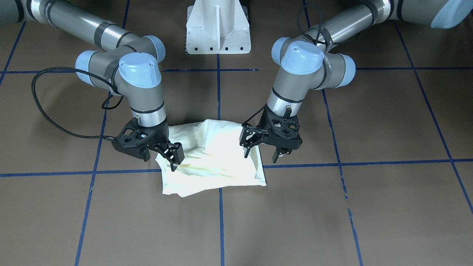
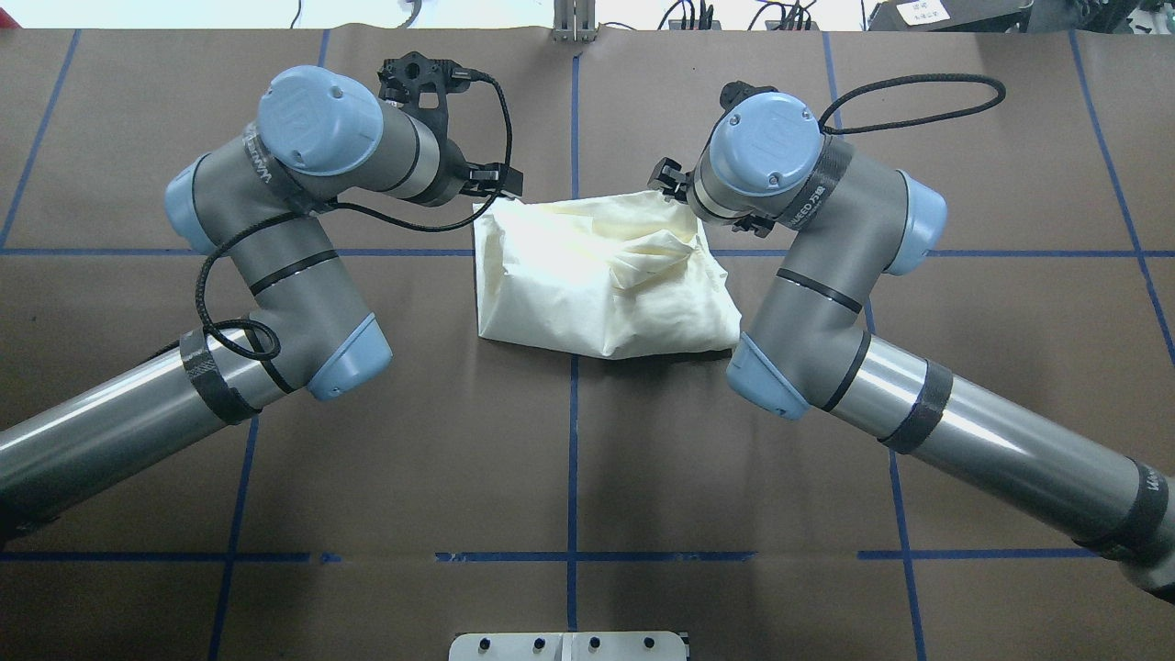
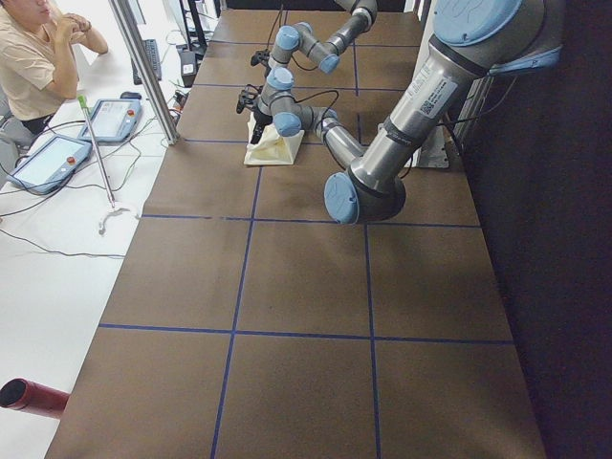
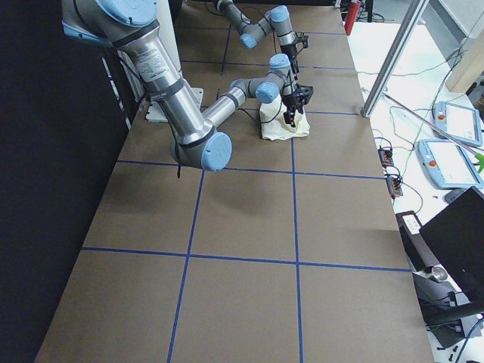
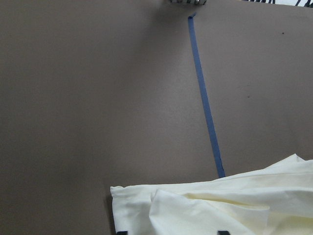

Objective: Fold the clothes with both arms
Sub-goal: 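Release the fold and press the folded shirt with the right gripper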

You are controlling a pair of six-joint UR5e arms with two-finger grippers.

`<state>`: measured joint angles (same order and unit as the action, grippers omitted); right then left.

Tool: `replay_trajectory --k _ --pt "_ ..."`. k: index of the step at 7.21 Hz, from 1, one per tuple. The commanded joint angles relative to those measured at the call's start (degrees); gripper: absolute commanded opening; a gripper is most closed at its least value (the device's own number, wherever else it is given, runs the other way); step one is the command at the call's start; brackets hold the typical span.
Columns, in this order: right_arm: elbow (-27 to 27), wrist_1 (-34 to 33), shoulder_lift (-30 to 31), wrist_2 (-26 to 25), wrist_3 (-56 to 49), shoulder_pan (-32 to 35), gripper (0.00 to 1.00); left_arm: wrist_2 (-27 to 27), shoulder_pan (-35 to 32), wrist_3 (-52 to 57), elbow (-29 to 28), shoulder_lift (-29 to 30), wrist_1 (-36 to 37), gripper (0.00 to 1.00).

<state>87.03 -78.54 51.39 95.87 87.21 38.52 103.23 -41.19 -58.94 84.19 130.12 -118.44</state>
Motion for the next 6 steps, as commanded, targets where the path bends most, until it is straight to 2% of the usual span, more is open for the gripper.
replay_trajectory --k 1,4,6 --pt "0.9 -0.1 -1.3 -1.9 -1.2 -4.7 1.0 1.1 -0.5 1.4 0.1 -1.4 -2.7 1.0" --pt "-0.6 -0.6 -2.4 -11.1 -10.6 -10.0 1.0 1.3 -0.6 1.3 0.3 -2.0 -3.1 1.0" --pt "-2.9 -0.6 -2.2 -13.5 -16.2 -10.9 1.0 1.4 -0.6 1.3 0.3 -2.4 -3.2 1.0"
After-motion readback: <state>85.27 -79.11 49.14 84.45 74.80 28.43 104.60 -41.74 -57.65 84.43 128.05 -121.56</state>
